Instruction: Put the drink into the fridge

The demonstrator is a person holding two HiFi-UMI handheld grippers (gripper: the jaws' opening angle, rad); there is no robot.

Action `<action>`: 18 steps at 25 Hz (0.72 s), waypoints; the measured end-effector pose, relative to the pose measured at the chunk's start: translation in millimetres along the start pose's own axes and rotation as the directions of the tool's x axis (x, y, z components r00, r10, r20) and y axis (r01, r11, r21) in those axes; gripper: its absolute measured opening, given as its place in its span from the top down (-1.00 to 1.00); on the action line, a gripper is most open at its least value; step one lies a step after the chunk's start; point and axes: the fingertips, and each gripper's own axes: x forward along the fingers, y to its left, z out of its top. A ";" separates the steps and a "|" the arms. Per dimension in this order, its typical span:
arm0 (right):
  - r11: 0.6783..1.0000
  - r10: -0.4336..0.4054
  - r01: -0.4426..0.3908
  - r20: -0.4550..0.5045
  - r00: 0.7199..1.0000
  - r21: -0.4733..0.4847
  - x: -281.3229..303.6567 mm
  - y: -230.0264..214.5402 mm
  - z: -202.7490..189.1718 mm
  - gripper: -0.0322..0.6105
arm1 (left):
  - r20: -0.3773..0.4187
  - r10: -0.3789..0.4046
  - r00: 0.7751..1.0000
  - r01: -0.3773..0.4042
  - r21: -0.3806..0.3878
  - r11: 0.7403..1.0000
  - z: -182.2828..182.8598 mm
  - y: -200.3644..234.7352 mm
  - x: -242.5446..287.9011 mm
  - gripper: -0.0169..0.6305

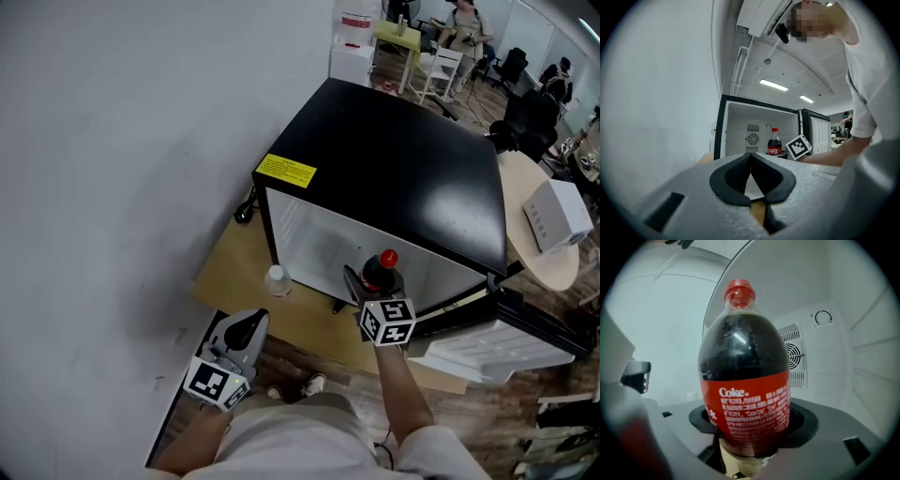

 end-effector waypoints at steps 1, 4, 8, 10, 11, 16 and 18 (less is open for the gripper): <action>1.000 -0.005 0.005 -0.002 1.000 -0.001 5.6 -4.4 -1.4 -0.09 | -0.003 0.003 1.000 -0.003 0.000 1.000 -0.3 0.1 0.9 0.91; 1.000 -0.016 0.016 -0.005 1.000 -0.007 20.0 -16.7 -3.1 -0.09 | -0.016 0.021 1.000 -0.021 0.000 1.000 -1.7 0.8 0.2 0.91; 1.000 -0.029 0.029 -0.005 1.000 0.002 35.8 -29.6 -6.5 -0.09 | -0.037 0.060 0.997 -0.061 -0.008 0.998 -7.5 5.6 -4.6 0.91; 0.999 -0.040 0.040 -0.002 0.999 0.019 41.7 -36.9 -9.9 -0.09 | -0.045 0.078 0.996 -0.079 -0.009 0.997 -9.6 7.4 -6.4 0.91; 0.999 -0.045 0.045 -0.002 0.999 0.028 44.5 -40.4 -12.0 -0.09 | -0.048 0.087 0.995 -0.088 -0.008 0.996 -10.5 8.4 -7.3 0.91; 0.998 -0.057 0.058 -0.022 0.998 0.026 56.4 -53.8 -25.1 -0.09 | -0.075 0.136 0.988 -0.137 -0.010 0.991 -17.5 13.7 -14.5 0.91; 0.998 -0.059 0.060 -0.028 0.998 0.034 60.1 -58.0 -30.1 -0.10 | -0.084 0.151 0.985 -0.152 -0.011 0.988 -19.4 14.5 -17.3 0.91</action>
